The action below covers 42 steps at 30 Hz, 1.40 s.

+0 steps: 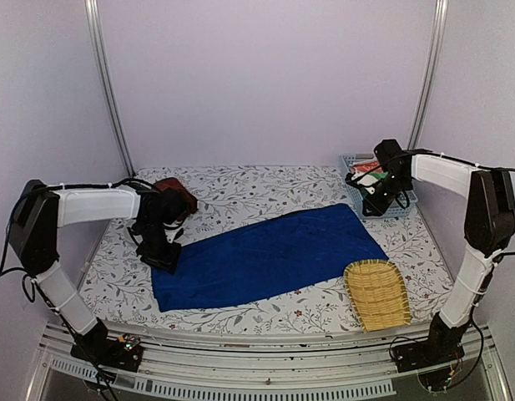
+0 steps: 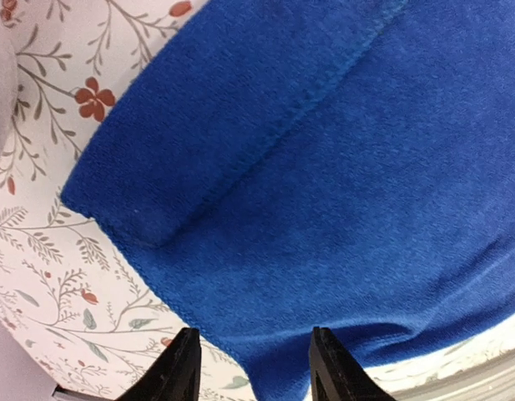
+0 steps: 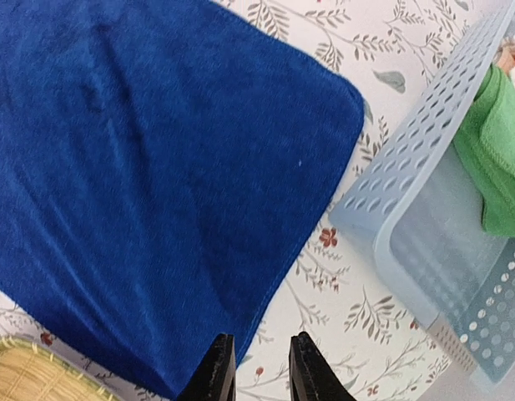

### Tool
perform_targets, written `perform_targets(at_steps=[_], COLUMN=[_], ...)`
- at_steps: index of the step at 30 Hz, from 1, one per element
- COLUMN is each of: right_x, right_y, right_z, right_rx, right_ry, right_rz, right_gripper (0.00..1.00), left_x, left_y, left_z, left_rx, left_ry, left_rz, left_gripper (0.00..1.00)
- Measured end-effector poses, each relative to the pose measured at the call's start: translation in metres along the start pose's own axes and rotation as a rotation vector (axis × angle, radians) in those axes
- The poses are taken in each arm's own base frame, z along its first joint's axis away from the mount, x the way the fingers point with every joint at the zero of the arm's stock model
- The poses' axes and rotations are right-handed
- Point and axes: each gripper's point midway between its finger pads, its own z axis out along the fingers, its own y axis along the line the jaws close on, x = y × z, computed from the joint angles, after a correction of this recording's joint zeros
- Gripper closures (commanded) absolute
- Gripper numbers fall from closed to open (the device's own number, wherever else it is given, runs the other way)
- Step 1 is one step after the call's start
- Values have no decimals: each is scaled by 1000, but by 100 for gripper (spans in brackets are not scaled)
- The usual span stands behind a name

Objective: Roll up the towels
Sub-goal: Adjust the towel at the center of the board, then smooth out the towel at the center of the board.

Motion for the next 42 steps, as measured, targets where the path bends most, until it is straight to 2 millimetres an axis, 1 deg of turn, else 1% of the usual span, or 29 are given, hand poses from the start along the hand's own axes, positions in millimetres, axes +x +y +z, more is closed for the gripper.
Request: perform_targets(at_steps=[4, 7, 9, 12, 15, 18, 24, 29, 37, 42], right_x=[-24, -39, -46, -53, -57, -62, -63, -64, -65, -65], right_y=[-16, -24, -25, -18, -10, -6, -6, -5, -3, -2], right_z=[18, 30, 38, 46, 49, 49, 49, 49, 50, 50], right_rx=[20, 28, 26, 13, 0, -10, -13, -15, -26, -35], right_ry=[-33, -50, -55, -59, -60, -72, -79, -84, -93, -96], right_rz=[9, 14, 16, 11, 5, 6, 17, 23, 34, 40], right_gripper=[74, 74, 74, 74, 74, 74, 74, 75, 75, 75], left_x=[-10, -19, -22, -26, -29, -32, -35, -39, -53, -63], left_y=[10, 14, 17, 19, 21, 26, 39, 45, 54, 63], left_z=[6, 9, 14, 22, 28, 30, 29, 31, 29, 29], left_rx=[-67, -99, -121, -147, -168, -197, -277, -316, -361, -361], left_ry=[-38, -70, -74, -71, -72, -81, -92, -86, -107, -120], left_rz=[11, 25, 37, 51, 64, 67, 71, 81, 75, 50], left_gripper=[54, 55, 56, 57, 58, 61, 70, 77, 76, 69])
